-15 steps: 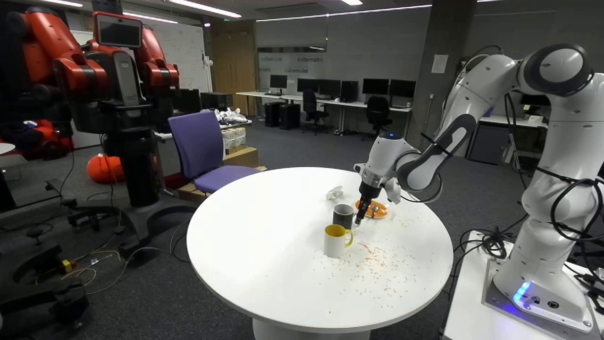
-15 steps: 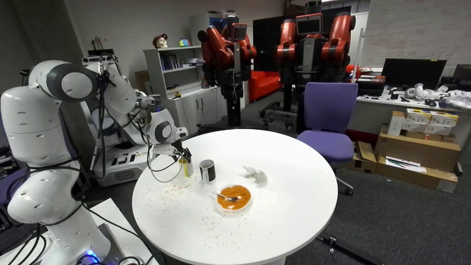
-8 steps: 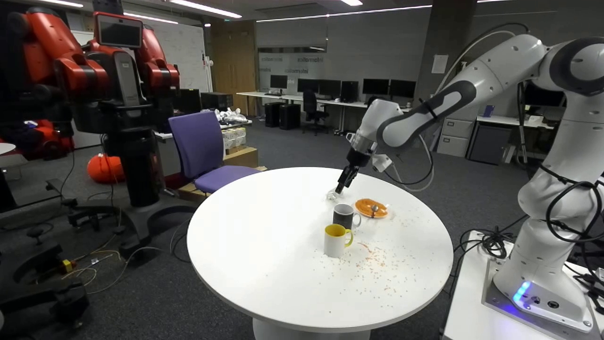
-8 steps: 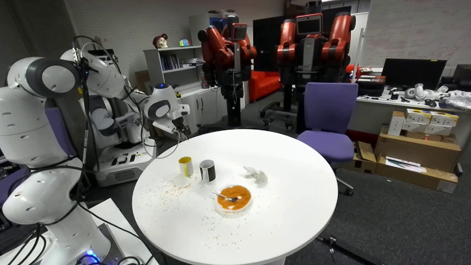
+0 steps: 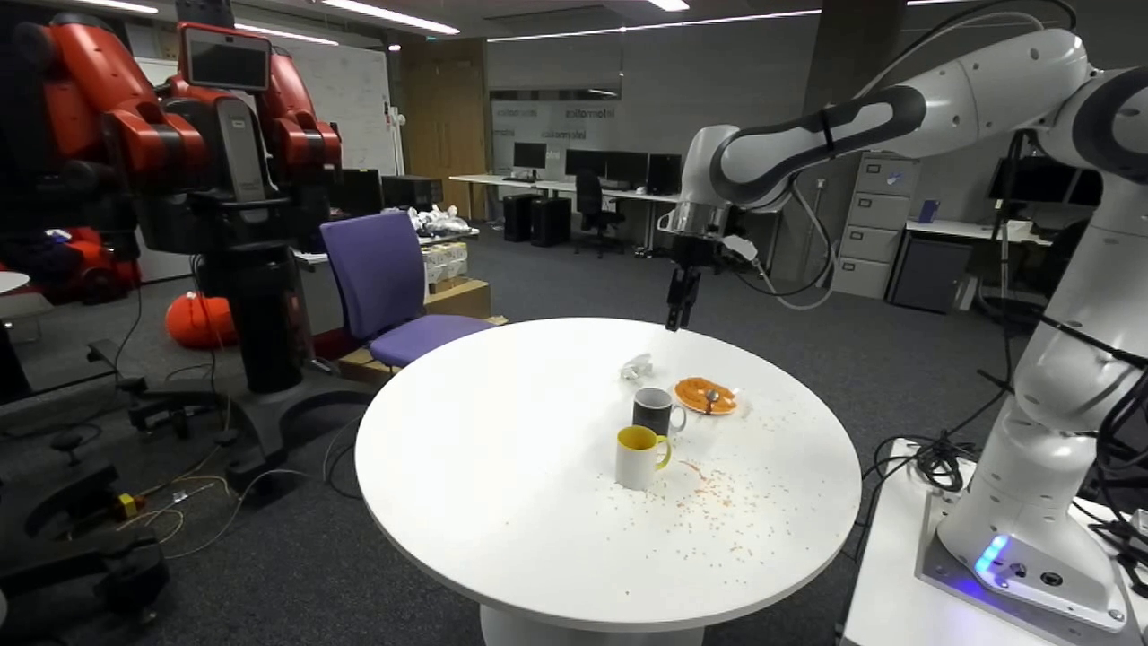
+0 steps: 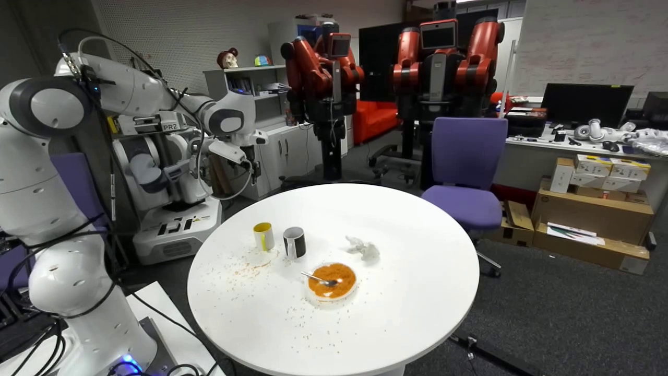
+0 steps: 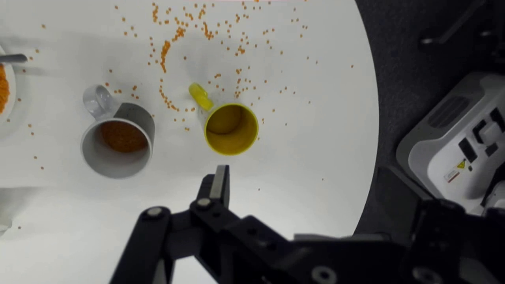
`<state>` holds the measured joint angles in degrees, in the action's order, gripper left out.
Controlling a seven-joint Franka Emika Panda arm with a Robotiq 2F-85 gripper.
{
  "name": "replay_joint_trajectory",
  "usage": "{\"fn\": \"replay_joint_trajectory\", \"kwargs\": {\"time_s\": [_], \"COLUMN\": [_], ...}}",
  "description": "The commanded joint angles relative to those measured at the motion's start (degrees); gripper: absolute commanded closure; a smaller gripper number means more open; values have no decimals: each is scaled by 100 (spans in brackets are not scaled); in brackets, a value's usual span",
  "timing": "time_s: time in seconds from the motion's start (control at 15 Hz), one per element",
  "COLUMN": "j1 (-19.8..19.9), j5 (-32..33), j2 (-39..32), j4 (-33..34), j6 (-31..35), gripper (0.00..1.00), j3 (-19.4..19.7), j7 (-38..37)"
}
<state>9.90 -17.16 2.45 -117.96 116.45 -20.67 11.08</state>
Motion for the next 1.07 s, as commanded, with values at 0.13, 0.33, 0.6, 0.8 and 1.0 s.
{"fn": "replay_joint_trajectory", "kwargs": {"time_s": [0.13,0.33,0.6,0.8,1.0], "j1": [-910,-1019,-1025,-1026,-1026], "j5": [198,192,192,192,192], "j2": [-11,-44,-46,-46,-46], "j4": [122,119,118,118,118], "j6": [-530,-531,-531,-531,-531], "gripper": [0,0,0,0,0], "j3": [965,1063,1062,1062,1062], "j7": [-18,-16,-17,-17,-17]}}
